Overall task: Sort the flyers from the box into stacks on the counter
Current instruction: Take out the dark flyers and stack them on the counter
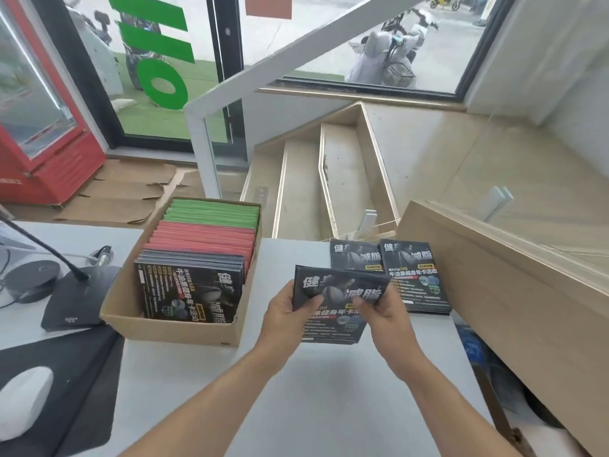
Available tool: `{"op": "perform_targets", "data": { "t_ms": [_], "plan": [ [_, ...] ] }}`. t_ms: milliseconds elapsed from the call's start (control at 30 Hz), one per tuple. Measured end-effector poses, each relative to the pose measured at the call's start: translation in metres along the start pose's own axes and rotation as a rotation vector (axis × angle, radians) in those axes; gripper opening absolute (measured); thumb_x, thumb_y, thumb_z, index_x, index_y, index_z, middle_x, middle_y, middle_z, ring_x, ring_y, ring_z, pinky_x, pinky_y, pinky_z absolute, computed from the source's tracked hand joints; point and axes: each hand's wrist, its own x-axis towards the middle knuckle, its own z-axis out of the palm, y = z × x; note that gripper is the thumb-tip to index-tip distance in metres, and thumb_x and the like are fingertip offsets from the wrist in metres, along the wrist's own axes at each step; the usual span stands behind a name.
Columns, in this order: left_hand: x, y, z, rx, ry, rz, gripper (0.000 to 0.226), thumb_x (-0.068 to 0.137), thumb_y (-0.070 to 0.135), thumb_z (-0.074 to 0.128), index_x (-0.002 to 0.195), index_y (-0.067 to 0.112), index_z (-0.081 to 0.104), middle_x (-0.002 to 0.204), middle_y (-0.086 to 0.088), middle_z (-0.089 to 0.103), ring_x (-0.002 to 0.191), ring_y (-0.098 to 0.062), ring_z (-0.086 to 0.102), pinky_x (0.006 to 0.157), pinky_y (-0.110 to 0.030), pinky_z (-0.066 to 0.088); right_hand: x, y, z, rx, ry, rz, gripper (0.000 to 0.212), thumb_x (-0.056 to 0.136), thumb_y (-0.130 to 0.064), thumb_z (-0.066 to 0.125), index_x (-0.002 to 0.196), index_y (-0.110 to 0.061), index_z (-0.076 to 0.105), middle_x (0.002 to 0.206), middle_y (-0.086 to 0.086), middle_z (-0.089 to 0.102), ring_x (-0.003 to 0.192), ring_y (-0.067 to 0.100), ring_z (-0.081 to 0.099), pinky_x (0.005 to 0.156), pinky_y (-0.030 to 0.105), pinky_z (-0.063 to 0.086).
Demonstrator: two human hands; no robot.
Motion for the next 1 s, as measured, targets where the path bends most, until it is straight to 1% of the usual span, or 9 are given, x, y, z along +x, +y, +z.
{"op": "perform_targets", "data": {
  "t_ms": [67, 167, 300, 400, 467, 567, 700, 867, 1000],
  "plan": [
    [-0.004, -0.008, -0.001, 0.037, -0.005, -0.009, 0.027, 0.094, 0.003, 0.068, 0.117, 0.017, 0.066, 0.112, -0.004, 0.077, 0.107, -0.021, 0.070, 0.095, -0.034, 0.052, -0.004, 0.006, 0.002, 0.008, 0.006, 0.030, 0.029, 0.099, -0.001, 0.061, 0.125, -0.012, 0.059, 0.115, 0.005, 0.074, 0.109, 0.029, 0.068, 0.089, 0.060, 0.057],
    [-0.009, -0.015, -0.003, 0.054, 0.021, 0.005, 0.033, 0.088, 0.015, 0.076, 0.118, 0.017, 0.062, 0.113, -0.004, 0.076, 0.112, -0.022, 0.069, 0.101, -0.040, 0.051, -0.012, 0.012, 0.008, 0.048, 0.014, 0.054, 0.032, 0.095, -0.022, 0.070, 0.123, -0.011, 0.061, 0.113, 0.004, 0.075, 0.109, 0.025, 0.070, 0.099, 0.059, 0.052],
    [-0.014, -0.009, 0.005, 0.090, 0.001, 0.030, 0.045, 0.081, 0.032, 0.082, 0.119, 0.022, 0.060, 0.113, -0.001, 0.075, 0.112, -0.019, 0.069, 0.097, -0.035, 0.052, -0.012, 0.009, 0.018, 0.150, 0.103, 0.167, 0.092, 0.068, -0.077, 0.074, 0.137, -0.018, 0.057, 0.124, -0.001, 0.072, 0.120, 0.019, 0.064, 0.098, 0.041, 0.053],
    [-0.014, -0.006, 0.007, 0.088, 0.076, 0.048, 0.044, 0.081, 0.024, 0.085, 0.118, 0.026, 0.060, 0.109, 0.006, 0.075, 0.107, -0.012, 0.069, 0.091, -0.027, 0.052, -0.005, 0.007, 0.021, 0.241, 0.195, 0.150, 0.039, 0.088, -0.053, 0.071, 0.106, -0.018, 0.072, 0.107, 0.008, 0.075, 0.100, 0.028, 0.070, 0.080, 0.043, 0.059],
    [-0.012, -0.003, 0.004, 0.044, 0.140, 0.084, 0.048, 0.077, 0.038, 0.086, 0.117, 0.033, 0.061, 0.113, 0.008, 0.073, 0.113, -0.010, 0.066, 0.095, -0.029, 0.050, -0.003, 0.004, 0.024, 0.220, 0.224, 0.096, 0.019, 0.095, -0.035, 0.068, 0.087, -0.018, 0.069, 0.088, 0.007, 0.072, 0.083, 0.027, 0.067, 0.067, 0.037, 0.057],
    [-0.010, 0.006, 0.005, 0.020, 0.144, 0.122, 0.042, 0.076, 0.052, 0.078, 0.110, 0.031, 0.066, 0.112, 0.004, 0.072, 0.113, -0.021, 0.066, 0.095, -0.040, 0.054, -0.003, 0.003, 0.026, 0.243, 0.221, 0.056, 0.012, 0.098, -0.023, 0.064, 0.088, -0.017, 0.065, 0.079, -0.002, 0.070, 0.077, 0.021, 0.067, 0.066, 0.035, 0.055],
    [-0.011, 0.006, 0.014, 0.024, 0.143, 0.103, 0.023, 0.089, 0.037, 0.076, 0.100, 0.020, 0.064, 0.095, -0.005, 0.075, 0.092, -0.027, 0.073, 0.085, -0.056, 0.058, -0.003, 0.003, 0.025, 0.201, 0.210, 0.027, 0.012, 0.097, -0.026, 0.065, 0.086, -0.019, 0.066, 0.081, -0.003, 0.068, 0.080, 0.018, 0.065, 0.071, 0.037, 0.054],
    [-0.008, 0.003, 0.003, 0.033, 0.064, 0.066, 0.066, 0.060, 0.042, 0.091, 0.115, 0.028, 0.058, 0.106, 0.003, 0.074, 0.100, -0.017, 0.071, 0.084, -0.031, 0.057, -0.005, 0.004, 0.022, 0.185, 0.200, 0.018, 0.019, 0.100, -0.027, 0.063, 0.082, -0.021, 0.066, 0.077, -0.006, 0.068, 0.077, 0.014, 0.062, 0.075, 0.032, 0.049],
    [-0.001, 0.003, -0.007, 0.133, -0.069, 0.009, 0.061, 0.068, 0.012, 0.094, 0.119, 0.028, 0.064, 0.106, 0.004, 0.075, 0.099, -0.015, 0.072, 0.079, -0.023, 0.057, -0.006, 0.002, 0.024, 0.201, 0.190, 0.042, 0.022, 0.087, -0.045, 0.067, 0.073, -0.028, 0.066, 0.079, 0.003, 0.067, 0.083, 0.026, 0.060, 0.084, 0.048, 0.049]
  ]
}}
